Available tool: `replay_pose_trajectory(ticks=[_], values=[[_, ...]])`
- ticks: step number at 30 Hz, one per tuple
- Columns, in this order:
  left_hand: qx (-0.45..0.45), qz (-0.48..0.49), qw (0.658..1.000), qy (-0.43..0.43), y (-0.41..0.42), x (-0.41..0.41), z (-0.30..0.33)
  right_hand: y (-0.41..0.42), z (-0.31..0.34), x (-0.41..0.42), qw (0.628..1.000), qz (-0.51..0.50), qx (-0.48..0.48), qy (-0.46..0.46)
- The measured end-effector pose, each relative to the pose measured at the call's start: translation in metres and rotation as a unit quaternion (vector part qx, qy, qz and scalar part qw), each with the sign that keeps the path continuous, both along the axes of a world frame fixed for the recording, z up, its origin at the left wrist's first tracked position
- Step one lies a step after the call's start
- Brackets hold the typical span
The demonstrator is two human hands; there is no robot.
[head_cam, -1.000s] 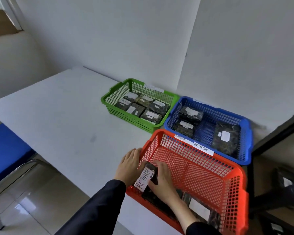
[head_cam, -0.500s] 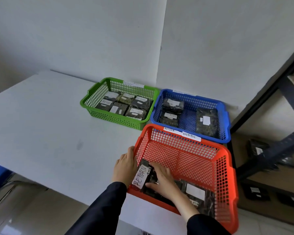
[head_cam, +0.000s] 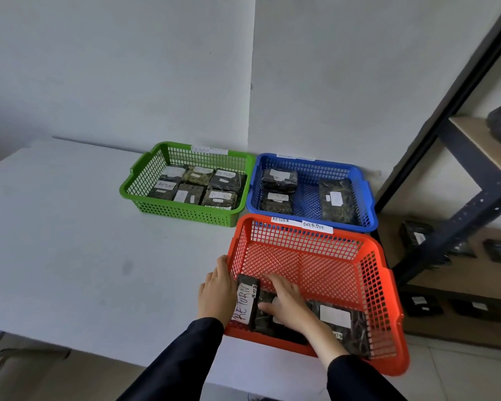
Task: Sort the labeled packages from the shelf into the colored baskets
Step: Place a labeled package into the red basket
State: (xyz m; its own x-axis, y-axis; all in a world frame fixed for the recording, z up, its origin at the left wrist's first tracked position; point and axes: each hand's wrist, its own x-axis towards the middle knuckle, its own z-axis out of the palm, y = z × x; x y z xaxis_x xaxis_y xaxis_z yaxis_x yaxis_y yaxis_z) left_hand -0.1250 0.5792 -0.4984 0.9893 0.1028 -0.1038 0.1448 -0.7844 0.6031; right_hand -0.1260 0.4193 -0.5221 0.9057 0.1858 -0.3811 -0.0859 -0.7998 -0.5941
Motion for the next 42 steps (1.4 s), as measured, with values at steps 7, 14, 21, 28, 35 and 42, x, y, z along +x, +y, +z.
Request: replay_pose_trajectory(ticks=[7,14,21,28,35,42], values=[[-0.13,-0.017,0.991,0.012,0.005,0.008,-0.015,-0.007,0.012,-0.004,0.999,-0.03,0.043,0.014],[-0.019,0.051,0.994,-0.094,-0.014,0.006,0.007,-0.043,0.043,-0.003,0.991,-0.098,0.061,-0.064],[0.007,-0.152,0.972,-0.18,-0.101,0.015,0.044,-0.119,0.077,-0.02,0.963,-0.162,0.066,-0.204],[0.048,-0.325,0.922,-0.204,-0.26,0.003,0.07,-0.253,0.099,-0.058,0.948,-0.175,0.006,-0.264],[0.053,-0.359,0.915,-0.178,-0.404,-0.016,0.075,-0.415,0.11,-0.114,0.956,-0.195,-0.04,-0.215],[0.073,-0.363,0.922,-0.113,-0.487,-0.011,0.033,-0.519,0.079,-0.109,0.959,-0.221,-0.058,-0.169]])
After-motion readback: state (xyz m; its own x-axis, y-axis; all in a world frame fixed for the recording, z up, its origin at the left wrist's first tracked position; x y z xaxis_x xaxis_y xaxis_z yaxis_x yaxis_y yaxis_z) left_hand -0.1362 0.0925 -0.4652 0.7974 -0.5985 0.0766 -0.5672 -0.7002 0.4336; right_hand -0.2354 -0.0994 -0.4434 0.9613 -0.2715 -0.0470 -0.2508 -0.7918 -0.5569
